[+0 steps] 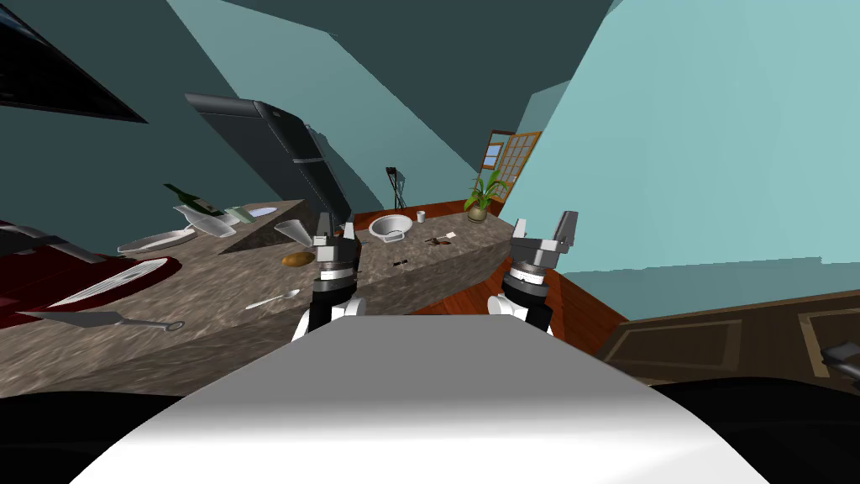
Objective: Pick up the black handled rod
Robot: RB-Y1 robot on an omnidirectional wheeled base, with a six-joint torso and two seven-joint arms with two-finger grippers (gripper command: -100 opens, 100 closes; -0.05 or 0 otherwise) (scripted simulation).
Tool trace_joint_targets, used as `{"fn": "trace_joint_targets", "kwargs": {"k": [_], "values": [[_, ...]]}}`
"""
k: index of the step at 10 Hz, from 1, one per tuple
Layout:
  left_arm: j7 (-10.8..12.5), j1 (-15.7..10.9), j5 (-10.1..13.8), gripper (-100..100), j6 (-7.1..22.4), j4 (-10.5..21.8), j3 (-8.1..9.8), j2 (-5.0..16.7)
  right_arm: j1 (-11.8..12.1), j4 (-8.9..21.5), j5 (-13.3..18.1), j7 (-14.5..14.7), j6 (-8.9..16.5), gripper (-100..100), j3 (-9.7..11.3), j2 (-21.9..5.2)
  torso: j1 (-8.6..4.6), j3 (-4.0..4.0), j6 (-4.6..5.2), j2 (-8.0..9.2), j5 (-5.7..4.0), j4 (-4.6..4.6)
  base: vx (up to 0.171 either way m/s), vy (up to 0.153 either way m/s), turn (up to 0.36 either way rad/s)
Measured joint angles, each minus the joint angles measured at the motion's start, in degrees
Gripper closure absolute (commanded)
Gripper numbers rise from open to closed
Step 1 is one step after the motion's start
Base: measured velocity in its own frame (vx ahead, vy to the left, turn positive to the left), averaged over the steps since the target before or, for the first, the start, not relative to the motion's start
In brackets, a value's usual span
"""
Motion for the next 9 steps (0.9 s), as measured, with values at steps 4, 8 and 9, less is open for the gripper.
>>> {"fn": "trace_joint_targets", "kwargs": {"k": [4,8,9], "values": [[1.80,-2.05,1.64,-100,4.80,1.09,0.85,4.82,0.00,0.00,0.00,0.00,0.00,0,0.00,0.00,0.04,0.05,0.01,0.08,0.01,0.02,-0.024,0.005,-0.051],[3.59,-3.92,3.11,-100,11.28,2.17,0.25,7.79,0.00,0.00,0.00,0.00,0.00,0,0.00,0.00,0.02,0.05,0.01,0.08,0.01,0.02,-0.026,0.005,-0.051],[4.07,-4.03,3.50,-100,12.51,2.29,0.47,8.36,0.00,0.00,0.00,0.00,0.00,0,0.00,0.00,0.02,0.04,-0.01,0.07,0.01,0.02,-0.025,0.004,-0.065]]}}
